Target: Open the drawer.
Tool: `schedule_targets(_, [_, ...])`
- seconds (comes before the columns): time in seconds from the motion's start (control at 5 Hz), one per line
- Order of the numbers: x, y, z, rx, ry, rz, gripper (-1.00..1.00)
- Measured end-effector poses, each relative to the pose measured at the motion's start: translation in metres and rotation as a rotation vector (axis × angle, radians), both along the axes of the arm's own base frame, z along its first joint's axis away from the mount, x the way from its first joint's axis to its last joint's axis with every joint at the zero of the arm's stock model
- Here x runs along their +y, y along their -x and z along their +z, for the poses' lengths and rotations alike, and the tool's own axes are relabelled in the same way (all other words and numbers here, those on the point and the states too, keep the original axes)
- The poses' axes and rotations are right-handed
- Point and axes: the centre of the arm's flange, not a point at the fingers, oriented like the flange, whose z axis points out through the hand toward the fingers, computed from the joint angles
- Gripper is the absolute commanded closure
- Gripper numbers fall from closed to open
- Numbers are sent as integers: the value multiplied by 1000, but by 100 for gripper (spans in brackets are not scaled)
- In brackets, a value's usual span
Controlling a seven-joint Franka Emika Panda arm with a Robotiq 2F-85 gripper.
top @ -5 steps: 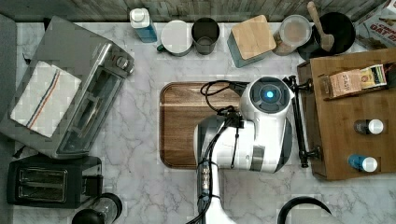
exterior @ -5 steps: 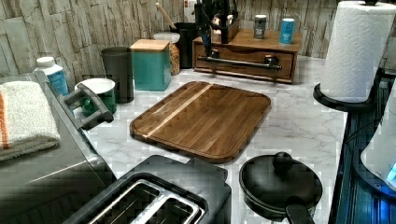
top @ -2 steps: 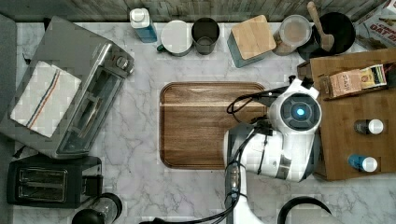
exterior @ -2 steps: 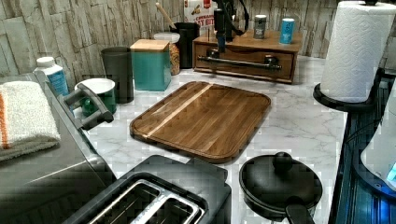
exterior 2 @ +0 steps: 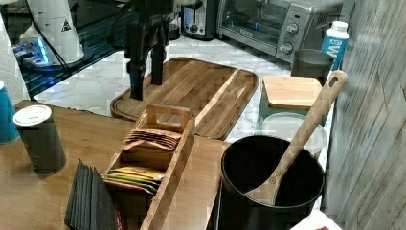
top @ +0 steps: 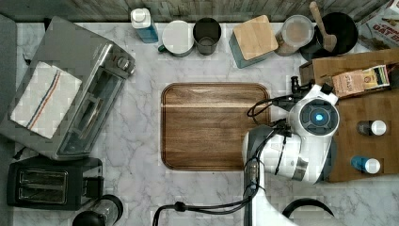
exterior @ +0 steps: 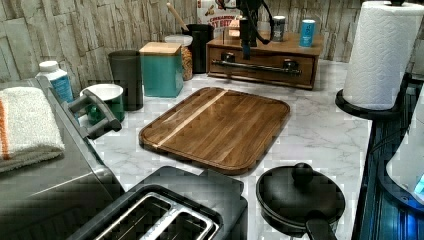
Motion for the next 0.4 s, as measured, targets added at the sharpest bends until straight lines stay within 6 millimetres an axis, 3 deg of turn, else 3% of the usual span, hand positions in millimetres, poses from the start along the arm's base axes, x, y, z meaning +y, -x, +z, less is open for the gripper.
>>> schedule_targets(0.4, [-18, -4, -26, -75, 24, -4, -100])
